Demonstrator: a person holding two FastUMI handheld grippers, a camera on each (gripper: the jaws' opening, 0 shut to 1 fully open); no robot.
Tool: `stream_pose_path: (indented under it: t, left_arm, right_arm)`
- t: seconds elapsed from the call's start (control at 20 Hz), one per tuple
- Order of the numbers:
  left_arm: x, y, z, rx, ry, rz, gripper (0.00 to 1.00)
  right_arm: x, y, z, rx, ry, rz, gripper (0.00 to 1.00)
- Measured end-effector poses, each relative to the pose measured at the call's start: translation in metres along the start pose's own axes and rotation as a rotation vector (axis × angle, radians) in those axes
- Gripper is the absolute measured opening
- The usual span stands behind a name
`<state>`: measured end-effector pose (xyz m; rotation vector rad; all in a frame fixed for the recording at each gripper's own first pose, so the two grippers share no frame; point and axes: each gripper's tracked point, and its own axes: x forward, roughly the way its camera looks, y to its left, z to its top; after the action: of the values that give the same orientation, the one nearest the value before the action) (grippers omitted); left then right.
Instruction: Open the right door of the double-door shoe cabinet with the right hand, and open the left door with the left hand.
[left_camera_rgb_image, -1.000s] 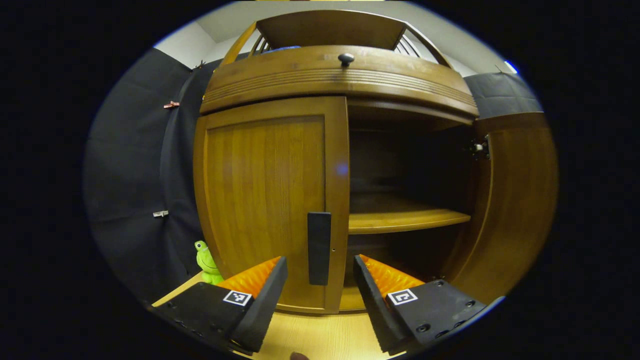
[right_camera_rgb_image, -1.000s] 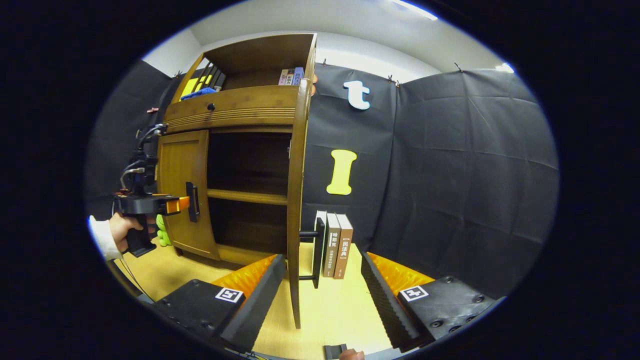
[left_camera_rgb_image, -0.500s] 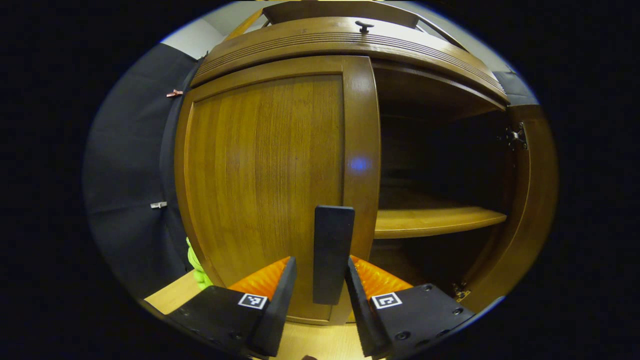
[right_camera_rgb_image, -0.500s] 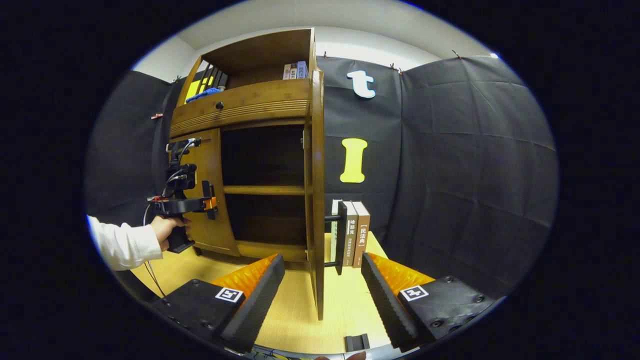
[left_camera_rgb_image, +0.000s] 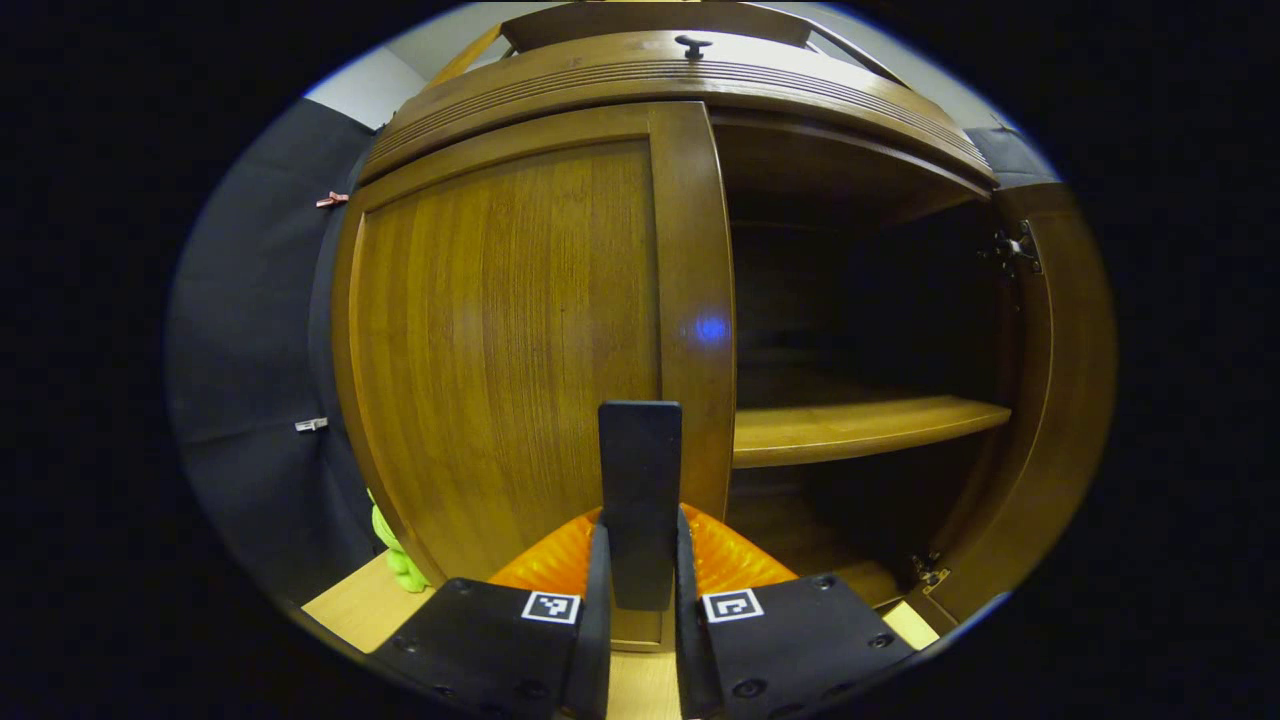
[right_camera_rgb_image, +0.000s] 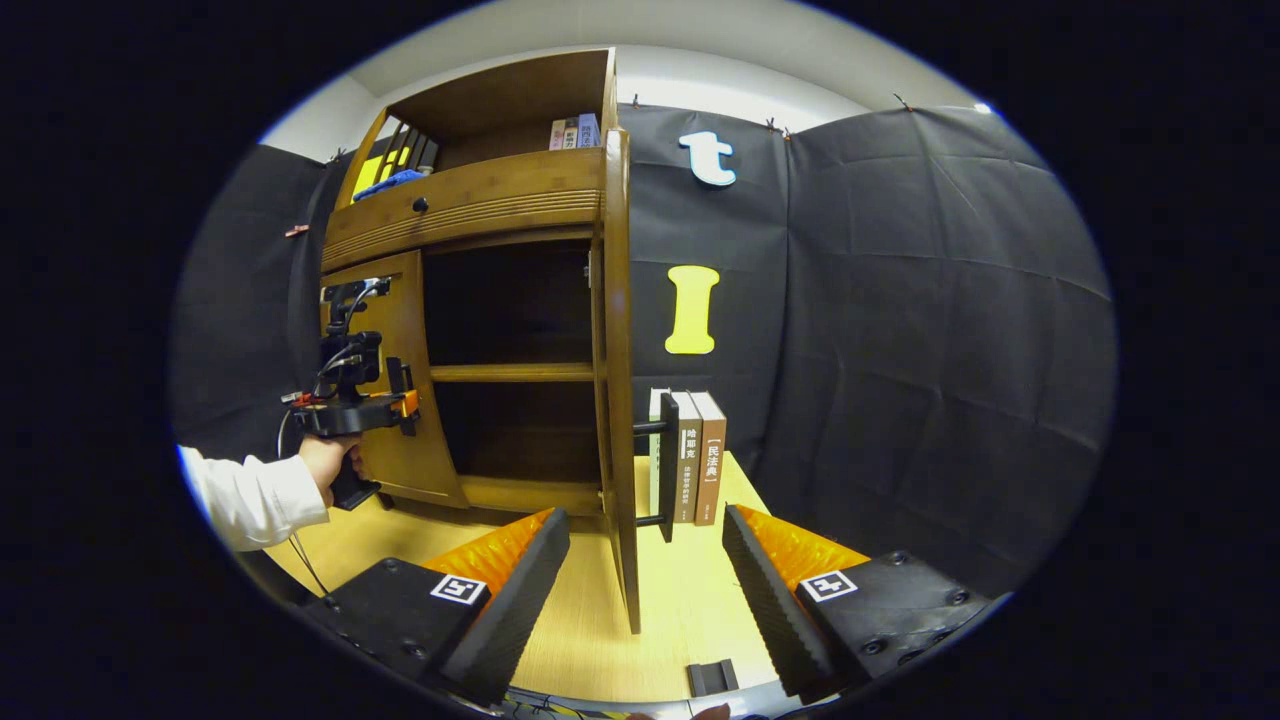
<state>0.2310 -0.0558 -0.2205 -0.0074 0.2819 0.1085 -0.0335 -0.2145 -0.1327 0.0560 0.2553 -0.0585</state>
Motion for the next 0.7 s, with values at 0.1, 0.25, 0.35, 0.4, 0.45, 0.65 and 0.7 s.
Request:
stream_pose_path:
  t: [0.1, 0.25, 0.35, 0.4, 0.45, 0.65, 0.7]
  left_arm:
    - [-0.016, 0.004, -0.004, -0.012, 0.009, -0.012, 0.29]
    - [-0.046, 0.016, -0.007, -0.009, 0.019, -0.039, 0.29]
    - [-0.067, 0.026, -0.011, -0.016, 0.028, -0.049, 0.27]
    - [-0.077, 0.031, -0.014, -0.019, 0.032, -0.053, 0.28]
    - [-0.087, 0.038, -0.015, -0.022, 0.035, -0.056, 0.28]
    - [-0.120, 0.065, -0.021, -0.019, 0.044, -0.062, 0.26]
    - [-0.128, 0.073, -0.022, -0.021, 0.046, -0.061, 0.26]
  right_arm:
    - [-0.004, 0.001, 0.001, 0.005, -0.003, -0.006, 0.98]
    - [-0.011, 0.008, 0.009, 0.011, -0.023, -0.012, 0.98]
    - [-0.013, 0.017, 0.014, 0.011, -0.036, -0.009, 0.96]
    - [-0.014, 0.022, 0.016, 0.008, -0.041, -0.007, 0.98]
    - [-0.015, 0.028, 0.018, 0.006, -0.045, -0.004, 0.98]
    - [-0.022, 0.064, 0.027, 0.000, -0.061, 0.027, 0.96]
    - [-0.023, 0.074, 0.029, 0.001, -0.067, 0.037, 0.98]
